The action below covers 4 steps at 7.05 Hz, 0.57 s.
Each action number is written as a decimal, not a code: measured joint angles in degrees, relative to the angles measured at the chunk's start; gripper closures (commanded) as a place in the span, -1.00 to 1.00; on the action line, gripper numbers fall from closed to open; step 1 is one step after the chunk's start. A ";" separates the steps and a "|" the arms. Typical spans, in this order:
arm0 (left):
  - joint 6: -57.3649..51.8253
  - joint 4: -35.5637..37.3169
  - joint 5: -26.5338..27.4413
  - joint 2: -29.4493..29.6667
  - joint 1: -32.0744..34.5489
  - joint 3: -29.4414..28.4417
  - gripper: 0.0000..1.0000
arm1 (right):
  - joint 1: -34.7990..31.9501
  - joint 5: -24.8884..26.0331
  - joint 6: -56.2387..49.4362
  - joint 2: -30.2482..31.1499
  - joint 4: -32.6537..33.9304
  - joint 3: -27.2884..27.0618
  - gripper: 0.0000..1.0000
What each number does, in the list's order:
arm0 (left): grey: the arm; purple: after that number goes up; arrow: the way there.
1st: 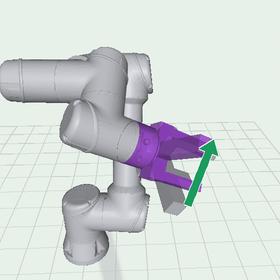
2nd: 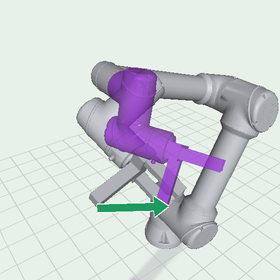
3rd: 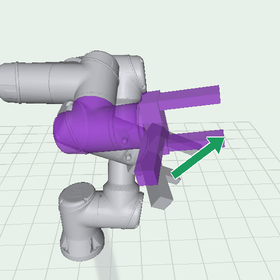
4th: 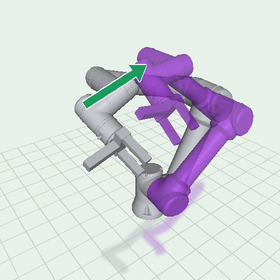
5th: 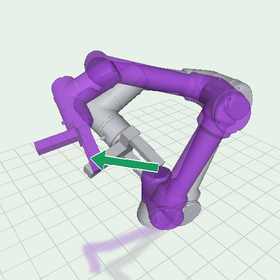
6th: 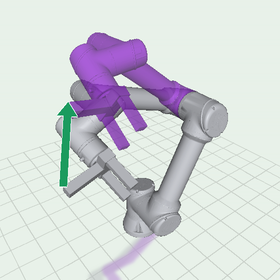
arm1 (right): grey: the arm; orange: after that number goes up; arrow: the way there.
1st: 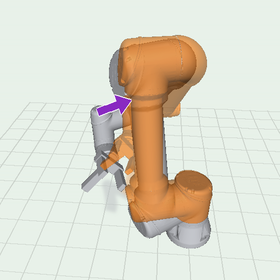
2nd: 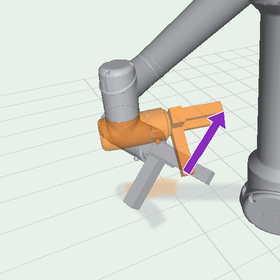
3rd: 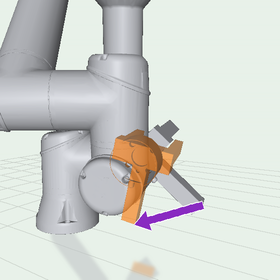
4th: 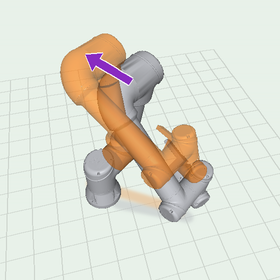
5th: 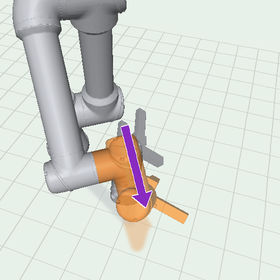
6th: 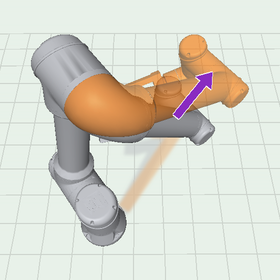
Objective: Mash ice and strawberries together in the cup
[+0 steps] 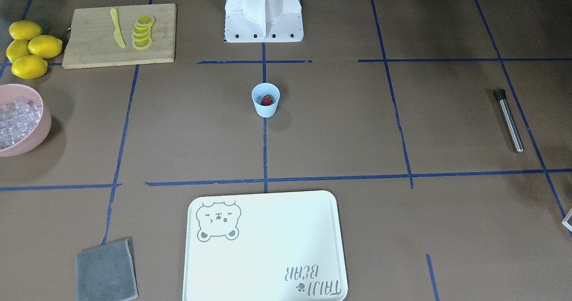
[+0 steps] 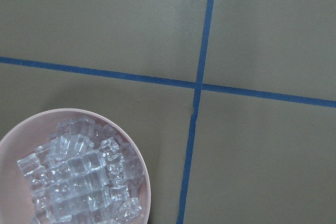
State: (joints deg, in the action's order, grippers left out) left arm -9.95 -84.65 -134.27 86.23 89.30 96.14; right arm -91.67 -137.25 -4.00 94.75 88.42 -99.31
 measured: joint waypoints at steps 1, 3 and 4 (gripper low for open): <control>0.01 0.01 -0.02 -0.19 0.36 -0.17 -1.00 | 0.03 -0.57 0.03 0.00 -0.02 0.38 -0.99; 0.02 0.01 -0.06 -0.33 0.97 -0.30 -1.00 | 0.17 -0.97 -0.04 0.05 -0.25 0.94 -0.99; 0.02 0.00 -0.07 -0.35 1.16 -0.33 -1.00 | 0.25 -0.98 -0.09 0.05 -0.43 1.40 -0.99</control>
State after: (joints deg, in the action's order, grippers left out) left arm -9.93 -84.66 -134.33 85.88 90.47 95.81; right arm -91.42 -138.22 -4.09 94.80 87.99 -97.91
